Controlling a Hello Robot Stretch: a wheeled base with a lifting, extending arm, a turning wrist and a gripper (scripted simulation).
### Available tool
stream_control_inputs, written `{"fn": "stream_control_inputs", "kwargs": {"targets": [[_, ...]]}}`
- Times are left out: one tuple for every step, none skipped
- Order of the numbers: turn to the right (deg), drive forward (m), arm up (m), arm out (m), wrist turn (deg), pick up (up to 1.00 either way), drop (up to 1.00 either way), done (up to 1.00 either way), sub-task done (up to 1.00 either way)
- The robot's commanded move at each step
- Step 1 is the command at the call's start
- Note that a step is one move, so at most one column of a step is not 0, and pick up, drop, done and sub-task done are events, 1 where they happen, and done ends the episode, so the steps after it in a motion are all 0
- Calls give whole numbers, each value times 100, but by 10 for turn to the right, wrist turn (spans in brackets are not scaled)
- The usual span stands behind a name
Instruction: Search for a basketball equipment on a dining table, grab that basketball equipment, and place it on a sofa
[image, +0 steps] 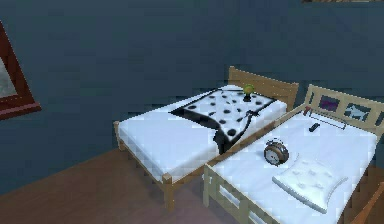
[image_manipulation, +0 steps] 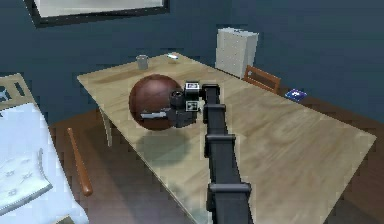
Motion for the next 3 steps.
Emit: {"fn": "stream_control_inputs", "kwargs": {"targets": [[0,0,10,0,0,0,0,0,0],[0,0,0,0,-450,0,0,0,0],[0,0,0,0,-450,0,0,0,0]]}}
